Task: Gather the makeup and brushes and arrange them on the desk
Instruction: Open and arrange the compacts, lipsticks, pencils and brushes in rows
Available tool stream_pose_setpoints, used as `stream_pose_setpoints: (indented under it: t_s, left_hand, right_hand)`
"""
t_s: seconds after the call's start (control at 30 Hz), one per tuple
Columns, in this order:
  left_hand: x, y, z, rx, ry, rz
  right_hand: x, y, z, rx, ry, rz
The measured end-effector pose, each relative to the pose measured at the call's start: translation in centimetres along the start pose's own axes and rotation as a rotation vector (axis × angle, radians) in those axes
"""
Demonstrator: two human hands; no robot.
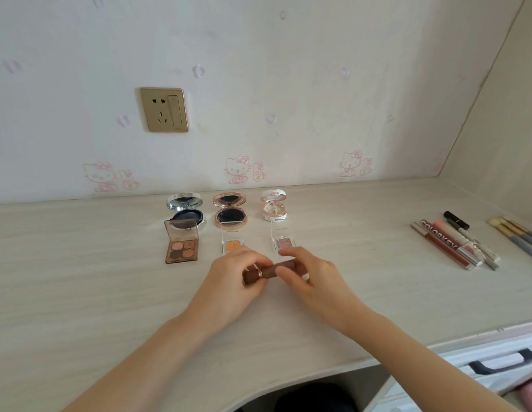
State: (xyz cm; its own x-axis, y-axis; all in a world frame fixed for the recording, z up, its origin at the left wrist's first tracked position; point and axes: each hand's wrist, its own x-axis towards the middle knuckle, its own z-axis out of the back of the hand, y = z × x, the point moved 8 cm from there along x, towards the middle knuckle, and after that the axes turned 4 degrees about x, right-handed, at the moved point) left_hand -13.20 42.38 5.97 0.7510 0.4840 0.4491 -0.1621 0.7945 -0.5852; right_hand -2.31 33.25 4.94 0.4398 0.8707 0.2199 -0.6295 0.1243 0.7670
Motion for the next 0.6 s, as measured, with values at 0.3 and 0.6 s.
stream_pose_setpoints:
  t_s: [0.3,0.6]
  left_hand:
    - [-0.8,-0.3,-0.6,0.269,0.012,-0.137]
    - [-1.1,-1.1,-1.6,0.662,-0.01,-0.257]
  right_hand:
    - [-0.4,0.5,-0.5,0.018,-0.03,0.131]
    - [-0.7,1.2,-1.1,-0.16,-0.14,0.258]
